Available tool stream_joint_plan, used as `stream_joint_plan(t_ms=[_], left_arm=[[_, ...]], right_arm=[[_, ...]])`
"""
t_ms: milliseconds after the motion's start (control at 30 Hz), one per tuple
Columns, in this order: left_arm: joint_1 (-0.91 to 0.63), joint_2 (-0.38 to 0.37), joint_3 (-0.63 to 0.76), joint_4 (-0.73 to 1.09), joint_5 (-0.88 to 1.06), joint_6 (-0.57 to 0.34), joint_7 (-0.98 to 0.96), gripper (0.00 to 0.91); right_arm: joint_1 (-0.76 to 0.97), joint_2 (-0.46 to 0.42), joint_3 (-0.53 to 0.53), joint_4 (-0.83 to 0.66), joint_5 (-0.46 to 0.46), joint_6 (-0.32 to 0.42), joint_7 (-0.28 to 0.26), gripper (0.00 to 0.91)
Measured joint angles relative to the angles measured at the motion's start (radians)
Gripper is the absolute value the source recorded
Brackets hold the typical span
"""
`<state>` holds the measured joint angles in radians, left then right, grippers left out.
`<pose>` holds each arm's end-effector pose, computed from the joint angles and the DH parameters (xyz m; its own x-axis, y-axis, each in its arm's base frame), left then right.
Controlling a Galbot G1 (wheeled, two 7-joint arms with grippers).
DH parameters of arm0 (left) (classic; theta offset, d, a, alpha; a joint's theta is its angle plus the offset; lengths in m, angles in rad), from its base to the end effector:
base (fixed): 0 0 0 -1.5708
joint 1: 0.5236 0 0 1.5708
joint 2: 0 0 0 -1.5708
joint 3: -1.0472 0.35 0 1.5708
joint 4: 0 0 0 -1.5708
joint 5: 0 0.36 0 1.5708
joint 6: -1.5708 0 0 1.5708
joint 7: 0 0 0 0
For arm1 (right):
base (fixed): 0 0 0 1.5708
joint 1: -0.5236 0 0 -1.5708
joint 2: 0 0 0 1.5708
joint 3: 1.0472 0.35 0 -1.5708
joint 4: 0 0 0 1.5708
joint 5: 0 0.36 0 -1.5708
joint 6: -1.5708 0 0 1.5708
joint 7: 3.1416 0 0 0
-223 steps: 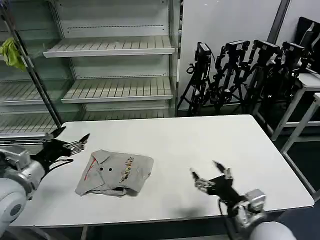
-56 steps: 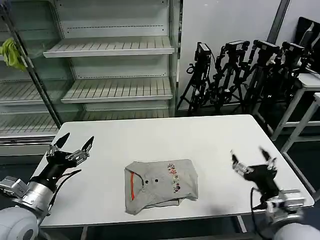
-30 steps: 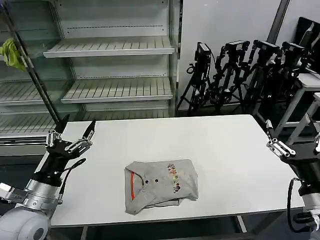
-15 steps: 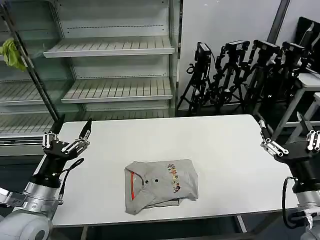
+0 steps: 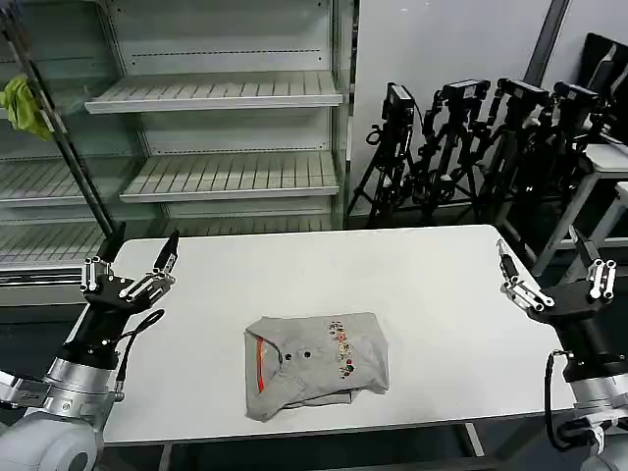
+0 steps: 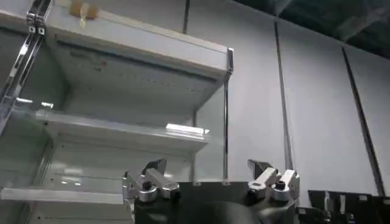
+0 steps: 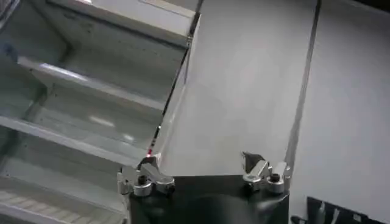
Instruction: Fold and organize the clothes.
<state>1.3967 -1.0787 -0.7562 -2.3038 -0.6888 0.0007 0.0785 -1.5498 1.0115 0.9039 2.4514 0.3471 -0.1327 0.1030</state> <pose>0.2216 0.1059 -0.1521 -0.8896 0.2410 -0.3881 0.2871 0.9557 -0.0647 0.1787 -0.1105 -0.1167 -0.9462 -0.0729 -0.3153 0.0303 0.9501 -0.3104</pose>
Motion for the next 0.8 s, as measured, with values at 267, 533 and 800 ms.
stream_joint_plan(t_ms=[267, 533, 800], left_arm=[[0.005, 0.002, 0.0, 0.0, 0.0, -0.003, -0.001, 0.907], [-0.003, 0.001, 0.007, 0.008, 0.0, -0.005, -0.002, 0.907], [-0.011, 0.0, 0.012, 0.018, 0.001, -0.007, -0.002, 0.907]], right_arm=[[-0.005, 0.009, -0.01, -0.003, -0.003, 0.003, 0.0, 0.907], [-0.001, 0.009, -0.021, -0.003, -0.005, 0.003, 0.0, 0.907], [0.013, 0.011, -0.041, -0.015, -0.012, 0.006, 0.01, 0.907]])
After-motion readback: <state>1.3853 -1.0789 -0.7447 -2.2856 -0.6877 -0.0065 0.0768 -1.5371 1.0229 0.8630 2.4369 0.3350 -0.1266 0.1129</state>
